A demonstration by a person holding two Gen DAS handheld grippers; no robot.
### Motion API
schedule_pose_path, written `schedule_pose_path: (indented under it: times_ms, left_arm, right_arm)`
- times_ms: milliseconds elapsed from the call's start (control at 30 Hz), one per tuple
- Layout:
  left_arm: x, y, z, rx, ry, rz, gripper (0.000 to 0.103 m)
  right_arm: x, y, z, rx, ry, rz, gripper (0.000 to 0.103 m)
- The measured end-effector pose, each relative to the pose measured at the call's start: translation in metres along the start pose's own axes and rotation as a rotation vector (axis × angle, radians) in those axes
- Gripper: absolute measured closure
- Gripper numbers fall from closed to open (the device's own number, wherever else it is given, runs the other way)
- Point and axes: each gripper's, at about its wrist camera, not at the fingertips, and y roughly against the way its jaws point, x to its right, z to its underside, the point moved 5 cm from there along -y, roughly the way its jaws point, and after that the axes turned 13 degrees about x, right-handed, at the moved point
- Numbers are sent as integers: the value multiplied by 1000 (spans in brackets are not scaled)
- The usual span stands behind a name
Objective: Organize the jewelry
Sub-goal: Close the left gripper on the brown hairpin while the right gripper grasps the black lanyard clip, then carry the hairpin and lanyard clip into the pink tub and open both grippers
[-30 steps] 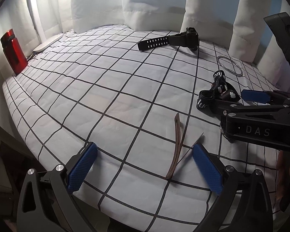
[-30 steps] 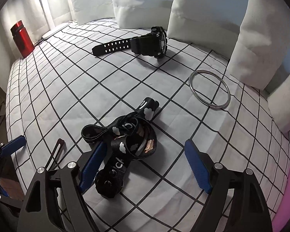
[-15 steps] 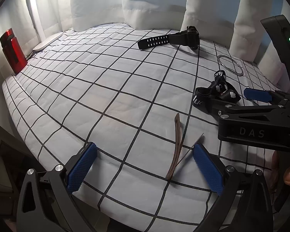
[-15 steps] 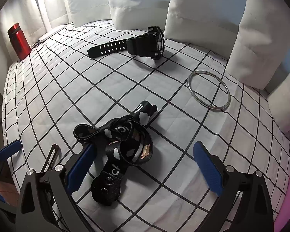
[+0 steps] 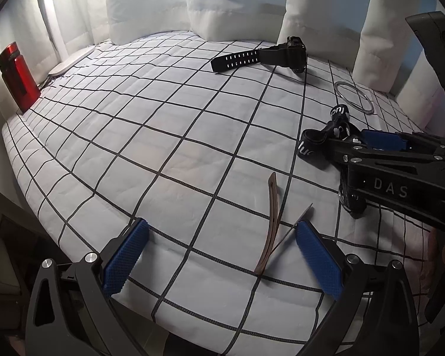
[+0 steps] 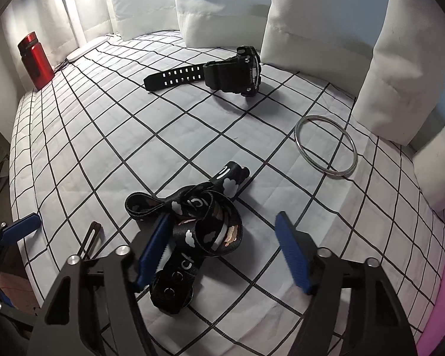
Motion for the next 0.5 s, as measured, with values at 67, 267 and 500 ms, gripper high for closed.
schedule_pose_path:
  times_ms: [67, 267, 500]
  left_arm:
    - [-1, 1, 0, 4, 2, -2, 9]
    - [0, 8, -6, 32, -14, 23, 56]
    - [-3, 9, -9, 23, -8, 76, 90]
  right_arm:
    - [-1, 0, 0, 0, 7, 3, 79]
    - [0, 1, -1, -7, -21, -8, 94]
    - [6, 8, 4, -9, -101, -41, 95]
